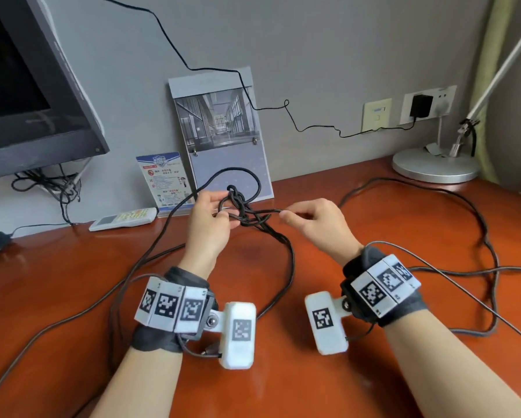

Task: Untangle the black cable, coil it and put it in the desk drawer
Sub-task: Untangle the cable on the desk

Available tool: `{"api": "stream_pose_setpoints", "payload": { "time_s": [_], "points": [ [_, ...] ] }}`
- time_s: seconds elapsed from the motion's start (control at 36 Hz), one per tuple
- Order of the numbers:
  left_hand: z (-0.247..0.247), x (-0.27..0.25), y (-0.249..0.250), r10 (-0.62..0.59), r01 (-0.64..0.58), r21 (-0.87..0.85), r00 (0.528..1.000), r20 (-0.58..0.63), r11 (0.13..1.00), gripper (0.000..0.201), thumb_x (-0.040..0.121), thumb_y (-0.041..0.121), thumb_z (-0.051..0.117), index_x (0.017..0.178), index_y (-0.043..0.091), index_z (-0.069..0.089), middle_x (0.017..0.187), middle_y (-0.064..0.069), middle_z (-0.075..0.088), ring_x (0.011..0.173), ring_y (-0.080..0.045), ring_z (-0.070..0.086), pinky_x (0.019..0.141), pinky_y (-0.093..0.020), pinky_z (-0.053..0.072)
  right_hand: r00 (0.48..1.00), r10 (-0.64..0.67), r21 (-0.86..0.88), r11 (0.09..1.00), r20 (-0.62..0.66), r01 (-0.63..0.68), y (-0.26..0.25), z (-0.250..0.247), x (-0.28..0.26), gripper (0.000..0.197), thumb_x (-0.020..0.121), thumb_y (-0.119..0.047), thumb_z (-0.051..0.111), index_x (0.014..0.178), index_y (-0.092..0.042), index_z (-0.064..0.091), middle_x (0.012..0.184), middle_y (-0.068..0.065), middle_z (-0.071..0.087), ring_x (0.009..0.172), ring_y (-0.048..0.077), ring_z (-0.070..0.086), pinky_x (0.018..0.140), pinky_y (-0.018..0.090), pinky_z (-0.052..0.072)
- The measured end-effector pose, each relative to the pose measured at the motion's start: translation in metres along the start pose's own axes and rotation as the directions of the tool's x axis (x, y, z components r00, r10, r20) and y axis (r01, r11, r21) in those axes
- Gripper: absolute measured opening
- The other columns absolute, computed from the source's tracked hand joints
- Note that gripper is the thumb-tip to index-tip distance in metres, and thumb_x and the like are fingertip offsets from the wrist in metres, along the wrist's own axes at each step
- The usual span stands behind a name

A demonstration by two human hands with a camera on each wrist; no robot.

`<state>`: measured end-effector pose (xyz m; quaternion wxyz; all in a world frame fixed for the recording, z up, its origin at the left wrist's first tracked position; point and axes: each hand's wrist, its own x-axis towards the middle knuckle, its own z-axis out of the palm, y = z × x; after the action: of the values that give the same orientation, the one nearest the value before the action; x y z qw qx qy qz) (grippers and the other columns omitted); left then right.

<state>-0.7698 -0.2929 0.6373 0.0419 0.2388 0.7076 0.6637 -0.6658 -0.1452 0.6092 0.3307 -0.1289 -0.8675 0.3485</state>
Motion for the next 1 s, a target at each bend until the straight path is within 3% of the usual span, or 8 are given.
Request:
{"api": "stream_pose_setpoints", "payload": {
  "time_s": [0.08, 0.17, 0.28, 0.47, 0.67, 0.75, 0.83, 1.0],
  "points": [
    [0.005, -0.003, -0.001, -0.074, 0.076, -0.096, 0.997, 0.021, 0.992, 0.033, 0.093, -0.015, 0.033, 0.106, 0.009, 0.051, 0.095, 0.002, 0.054, 0.078, -0.005, 0.058, 0.077, -0.026, 0.054, 0.994, 0.001, -0.097, 0.995, 0.107, 0.009, 0.003, 0.004, -0.001, 0.036, 0.092, -0.030, 0.055, 0.056, -0.035, 0.050, 0.045, -0.013, 0.047, 0.050, 0.006, 0.043, 0.055, 0.027, 0.030],
    [0.007, -0.006, -0.001, -0.162, 0.182, -0.213, 0.981, 0.108, 0.960, 0.038, 0.092, -0.017, 0.033, 0.096, 0.011, 0.058, 0.095, -0.003, 0.057, 0.079, -0.009, 0.059, 0.083, -0.032, 0.054, 0.984, 0.027, -0.191, 0.982, 0.173, 0.007, 0.006, 0.007, -0.007, 0.021, 0.095, -0.021, 0.048, 0.077, -0.029, 0.056, 0.054, -0.012, 0.044, 0.063, 0.017, 0.042, 0.059, 0.029, 0.029],
    [0.012, -0.006, -0.005, -0.227, 0.271, -0.304, 0.959, 0.171, 0.913, 0.040, 0.091, -0.017, 0.034, 0.095, 0.012, 0.062, 0.084, -0.002, 0.056, 0.076, -0.011, 0.059, 0.083, -0.032, 0.053, 0.987, 0.036, -0.216, 0.976, 0.160, -0.001, 0.009, 0.011, -0.015, 0.015, 0.097, -0.019, 0.042, 0.085, -0.025, 0.036, 0.059, -0.009, 0.040, 0.069, 0.024, 0.039, 0.061, 0.032, 0.028],
    [0.016, -0.009, -0.012, -0.288, 0.340, -0.278, 0.934, 0.212, 0.898, 0.041, 0.091, -0.016, 0.036, 0.097, 0.012, 0.065, 0.079, 0.000, 0.057, 0.080, -0.008, 0.058, 0.087, -0.031, 0.051, 0.989, 0.033, -0.269, 0.963, 0.145, 0.007, 0.004, 0.019, -0.024, 0.009, 0.094, -0.017, 0.042, 0.094, -0.024, 0.036, 0.096, 0.005, 0.066, 0.088, 0.035, 0.057, 0.064, 0.035, 0.039],
    [0.028, -0.018, -0.016, -0.295, 0.349, -0.301, 0.932, 0.213, 0.887, 0.042, 0.090, -0.018, 0.037, 0.095, 0.013, 0.065, 0.086, -0.004, 0.060, 0.087, -0.014, 0.061, 0.082, -0.029, 0.054, 0.987, 0.157, -0.124, 0.979, -0.024, -0.159, 0.005, 0.020, -0.021, 0.020, 0.089, -0.011, 0.054, 0.100, -0.018, 0.069, 0.099, 0.003, 0.061, 0.095, 0.023, 0.056, 0.079, 0.032, 0.045],
    [0.030, -0.020, -0.016, -0.305, 0.366, -0.313, 0.925, 0.228, 0.876, 0.044, 0.088, -0.020, 0.036, 0.096, 0.012, 0.065, 0.093, -0.007, 0.062, 0.090, -0.015, 0.064, 0.081, -0.029, 0.054, 0.975, 0.216, -0.073, 0.973, -0.058, -0.220, 0.011, 0.025, -0.019, 0.023, 0.088, -0.009, 0.054, 0.099, -0.017, 0.073, 0.100, 0.004, 0.063, 0.090, 0.022, 0.057, 0.073, 0.025, 0.040],
    [0.032, -0.022, -0.015, -0.323, 0.396, -0.335, 0.912, 0.253, 0.855, 0.043, 0.088, -0.020, 0.035, 0.097, 0.010, 0.064, 0.103, -0.015, 0.063, 0.107, -0.020, 0.061, 0.083, -0.029, 0.053, 0.957, 0.280, 0.087, 0.958, -0.078, -0.273, 0.017, 0.031, -0.017, 0.023, 0.089, -0.006, 0.055, 0.100, -0.011, 0.074, 0.086, -0.005, 0.056, 0.086, 0.013, 0.050, 0.071, 0.015, 0.031],
    [0.036, -0.029, -0.020, -0.341, 0.410, -0.265, 0.900, 0.271, 0.873, 0.043, 0.088, -0.020, 0.034, 0.109, 0.008, 0.058, 0.086, -0.005, 0.070, 0.093, -0.016, 0.065, 0.081, -0.027, 0.053, 0.965, 0.258, 0.323, 0.918, -0.048, -0.230, 0.014, 0.037, -0.022, 0.021, 0.087, 0.003, 0.058, 0.102, -0.001, 0.072, 0.080, -0.010, 0.048, 0.079, 0.001, 0.050, 0.076, 0.002, 0.036]
  ]
}}
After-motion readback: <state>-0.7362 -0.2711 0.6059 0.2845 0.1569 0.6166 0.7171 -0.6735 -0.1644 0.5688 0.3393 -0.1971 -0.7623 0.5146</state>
